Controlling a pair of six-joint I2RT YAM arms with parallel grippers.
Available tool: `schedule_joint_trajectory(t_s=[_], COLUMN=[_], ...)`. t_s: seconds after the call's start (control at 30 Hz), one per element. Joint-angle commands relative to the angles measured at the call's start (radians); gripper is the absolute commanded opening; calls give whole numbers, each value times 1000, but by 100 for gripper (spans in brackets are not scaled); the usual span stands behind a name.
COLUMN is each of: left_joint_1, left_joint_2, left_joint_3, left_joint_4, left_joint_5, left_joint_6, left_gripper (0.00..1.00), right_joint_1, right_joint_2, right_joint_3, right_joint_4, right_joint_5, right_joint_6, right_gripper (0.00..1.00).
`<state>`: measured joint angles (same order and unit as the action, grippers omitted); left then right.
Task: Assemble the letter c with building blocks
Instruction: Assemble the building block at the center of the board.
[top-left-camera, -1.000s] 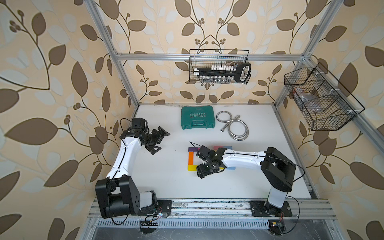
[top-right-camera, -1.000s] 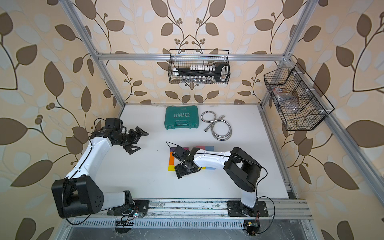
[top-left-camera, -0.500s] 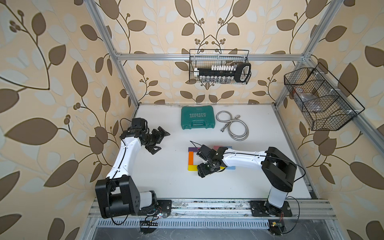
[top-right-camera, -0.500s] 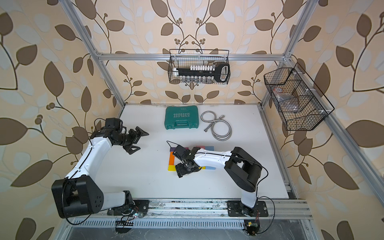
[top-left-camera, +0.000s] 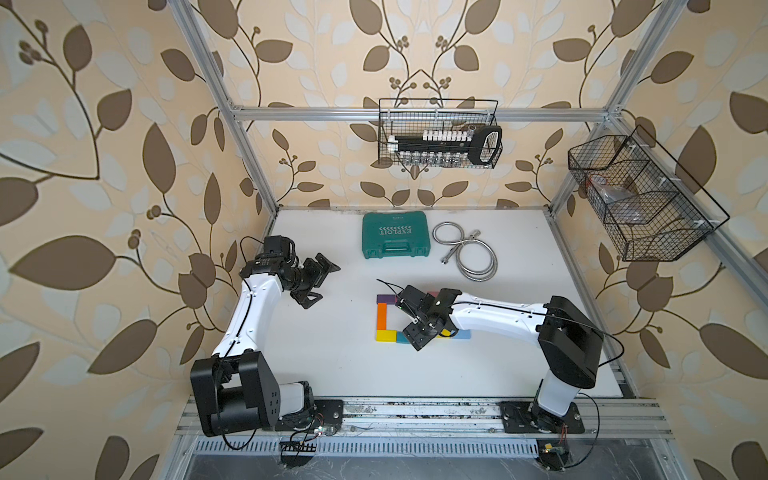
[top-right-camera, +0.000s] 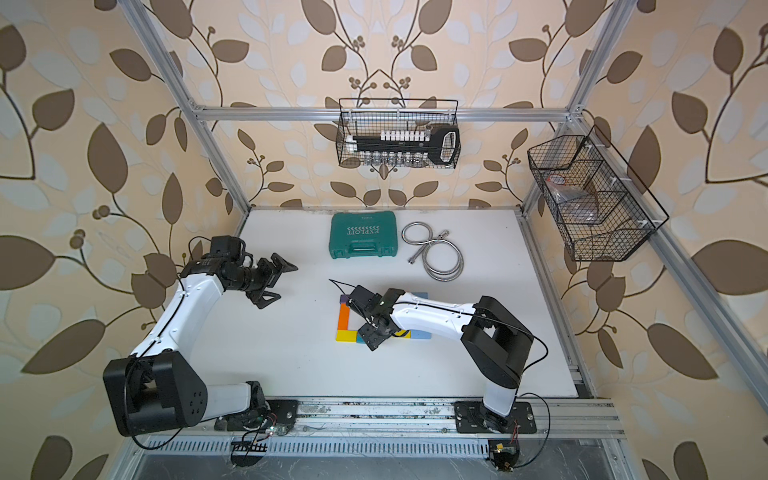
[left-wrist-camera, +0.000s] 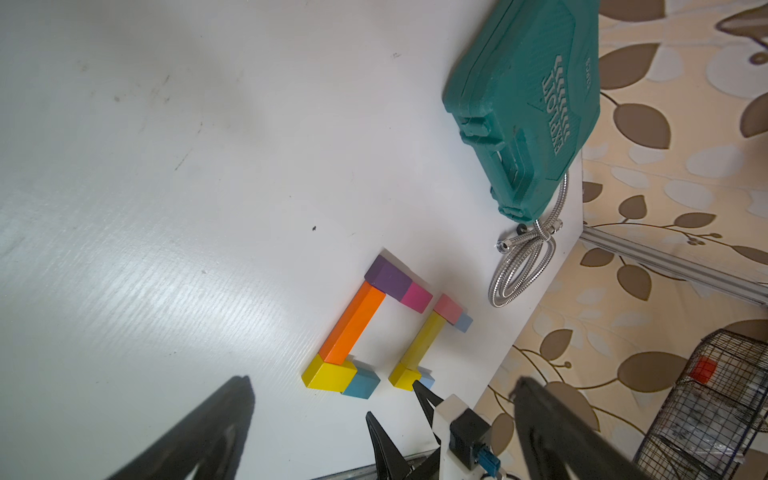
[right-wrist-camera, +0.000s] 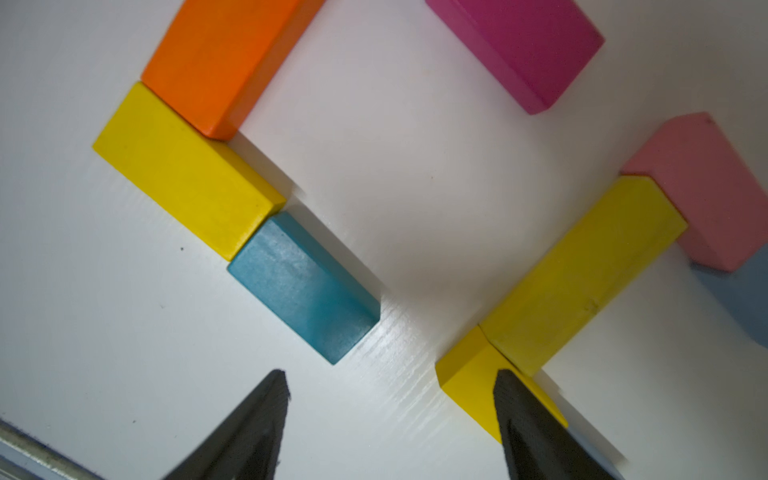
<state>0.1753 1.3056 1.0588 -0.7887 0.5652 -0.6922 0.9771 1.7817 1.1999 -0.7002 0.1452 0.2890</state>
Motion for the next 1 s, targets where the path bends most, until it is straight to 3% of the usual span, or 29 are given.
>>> schedule_joint_trajectory(t_s=[0.0,0.97], left_joint_1=[-10,-11], left_joint_2=[9,15], left_joint_3=[38,36], left_joint_4=[-5,2], left_joint_5=[-4,-4], left_joint_6=[-6,-9], left_gripper=[99,99], right_joint_1=[15,34], right_joint_2=[32,153], right_joint_3=[37,96], right_joint_4=[-24,-33], right_joint_5=[11,76], right_joint_6=[-47,-62], right_gripper=[77,77])
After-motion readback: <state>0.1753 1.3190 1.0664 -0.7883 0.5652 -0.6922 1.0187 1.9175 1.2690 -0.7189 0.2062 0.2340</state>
